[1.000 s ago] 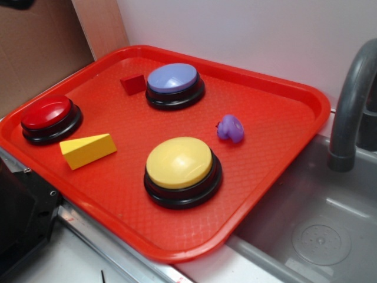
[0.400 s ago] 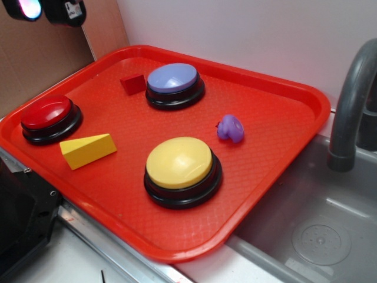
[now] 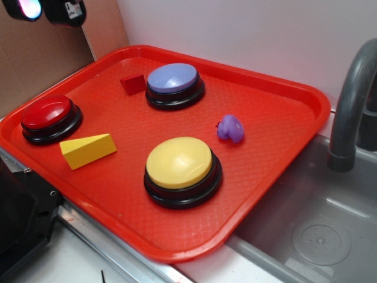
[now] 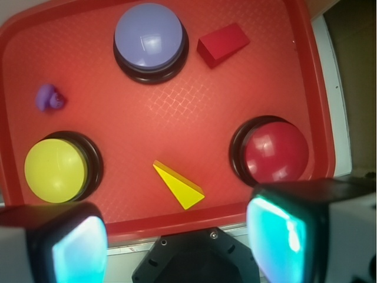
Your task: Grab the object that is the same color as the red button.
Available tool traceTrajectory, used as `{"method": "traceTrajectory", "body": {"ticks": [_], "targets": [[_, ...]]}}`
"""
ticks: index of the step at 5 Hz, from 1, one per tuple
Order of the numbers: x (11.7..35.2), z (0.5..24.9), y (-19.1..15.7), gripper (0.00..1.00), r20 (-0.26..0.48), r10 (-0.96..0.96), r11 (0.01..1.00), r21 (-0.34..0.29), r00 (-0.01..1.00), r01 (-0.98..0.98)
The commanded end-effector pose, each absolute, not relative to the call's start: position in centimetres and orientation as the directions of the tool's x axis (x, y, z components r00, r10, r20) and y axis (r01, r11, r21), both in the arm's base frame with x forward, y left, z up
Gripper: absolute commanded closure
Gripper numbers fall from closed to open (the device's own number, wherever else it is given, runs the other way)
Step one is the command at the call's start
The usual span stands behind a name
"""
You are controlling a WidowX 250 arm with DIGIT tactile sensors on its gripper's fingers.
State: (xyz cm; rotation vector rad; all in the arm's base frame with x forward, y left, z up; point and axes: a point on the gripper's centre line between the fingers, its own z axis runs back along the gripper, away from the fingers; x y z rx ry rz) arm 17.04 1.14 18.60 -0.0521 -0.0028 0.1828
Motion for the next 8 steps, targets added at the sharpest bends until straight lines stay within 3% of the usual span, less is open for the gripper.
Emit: {"method": "traceTrajectory", "body": {"ticks": [1, 3, 4, 7, 8], "targets": [[22.3, 15.5, 4.8, 0.00, -0.005, 0.507, 0.862, 0.014, 0.862, -0.507], [23.6, 13.2, 7.6, 0.00, 0.104, 0.778, 0.626, -0.038, 0.620, -0.779], [23.1, 12.7, 8.4, 0.00, 0.145, 0.841, 0.535, -0.068, 0.522, -0.842], [23.1, 12.7, 8.4, 0.00, 0.145, 0.841, 0.535, -0.068, 0.522, -0.842], [23.6, 11.5, 9.4, 0.00, 0.151, 0.858, 0.509, -0.120, 0.491, -0.853]]}}
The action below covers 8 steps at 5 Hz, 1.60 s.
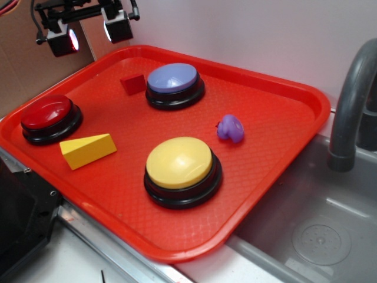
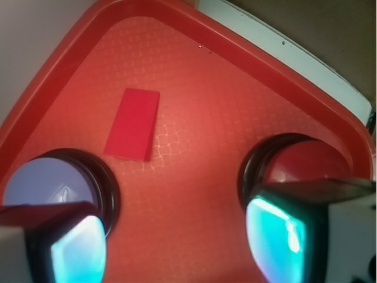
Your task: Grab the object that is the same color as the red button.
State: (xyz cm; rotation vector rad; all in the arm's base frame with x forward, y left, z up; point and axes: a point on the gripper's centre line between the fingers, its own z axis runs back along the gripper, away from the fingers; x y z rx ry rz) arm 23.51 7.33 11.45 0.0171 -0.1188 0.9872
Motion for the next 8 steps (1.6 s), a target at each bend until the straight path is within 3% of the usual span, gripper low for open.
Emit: {"method": "traceTrajectory", "body": {"ticks": [1, 3, 5, 6, 8], "targets": [[24.7, 10.3, 10.1, 0.00, 0.145, 0.900, 0.430, -0.152, 0.410, -0.890], [26.4, 6.9, 11.5, 0.00, 0.129, 0.937, 0.344, -0.164, 0.326, -0.924], [27.8, 4.7, 10.6, 0.00, 0.125, 0.932, 0.359, -0.188, 0.340, -0.914], [28.3, 4.8, 10.1, 0.00, 0.143, 0.923, 0.380, -0.197, 0.357, -0.904], [29.2, 3.3, 9.6, 0.00, 0.125, 0.918, 0.394, -0.174, 0.377, -0.902]]}}
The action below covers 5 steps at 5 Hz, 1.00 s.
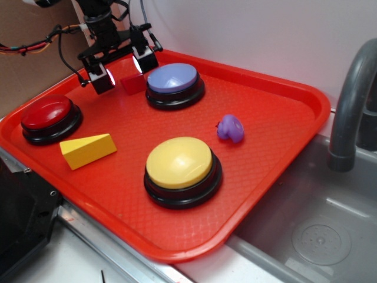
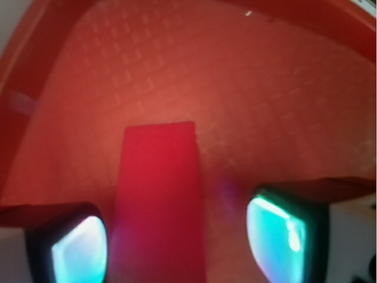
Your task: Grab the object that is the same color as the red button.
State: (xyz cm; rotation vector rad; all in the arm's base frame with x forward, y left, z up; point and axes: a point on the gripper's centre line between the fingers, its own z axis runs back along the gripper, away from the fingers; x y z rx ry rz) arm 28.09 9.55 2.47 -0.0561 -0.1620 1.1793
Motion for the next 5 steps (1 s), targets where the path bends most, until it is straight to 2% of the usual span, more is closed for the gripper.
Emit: {"method": "traceTrajectory", "body": {"ticks": [1, 2, 4, 5], "targets": [[29.4, 2.9, 9.4, 0.00, 0.120, 0.917, 0.397, -0.161, 0.381, -0.904], [29.2, 2.9, 9.5, 1.00, 0.119, 0.922, 0.386, -0.167, 0.370, -0.907], [28.2, 4.1, 8.6, 1.00, 0.128, 0.901, 0.432, -0.192, 0.414, -0.881], [25.1, 8.8, 8.5, 1.00, 0.132, 0.882, 0.472, -0.265, 0.453, -0.841]]}}
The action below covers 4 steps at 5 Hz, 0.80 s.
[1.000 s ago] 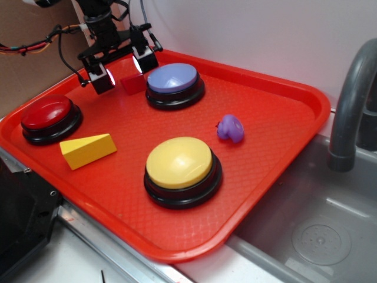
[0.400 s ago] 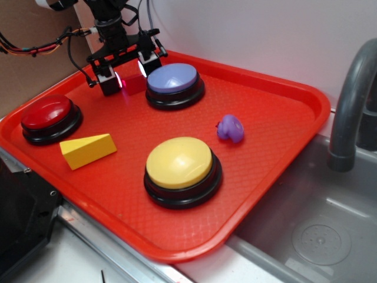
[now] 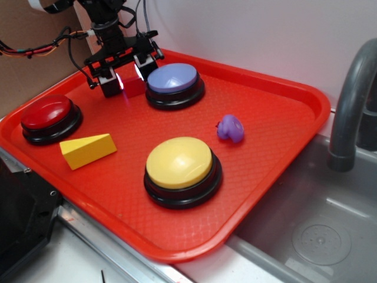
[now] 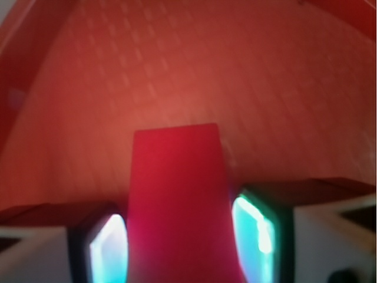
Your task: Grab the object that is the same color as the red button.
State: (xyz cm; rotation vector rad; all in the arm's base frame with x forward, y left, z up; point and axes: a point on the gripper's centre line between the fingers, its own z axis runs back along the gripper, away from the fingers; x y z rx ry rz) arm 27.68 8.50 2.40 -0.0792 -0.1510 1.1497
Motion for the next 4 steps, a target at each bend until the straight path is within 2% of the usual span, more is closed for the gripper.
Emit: {"method": "traceTrajectory", "body": {"ticks": [1, 2, 3, 4], "targets": [[21.9, 13.5, 7.9, 1.00, 0.155, 0.837, 0.546, -0.295, 0.525, -0.784], [21.0, 15.7, 6.1, 1.00, 0.151, 0.762, 0.645, -0.268, 0.630, -0.716], [21.1, 17.3, 3.5, 1.00, 0.197, 0.674, 0.738, -0.230, 0.712, -0.635], [21.3, 18.0, 0.6, 1.00, 0.244, 0.573, 0.819, -0.164, 0.782, -0.549]]}}
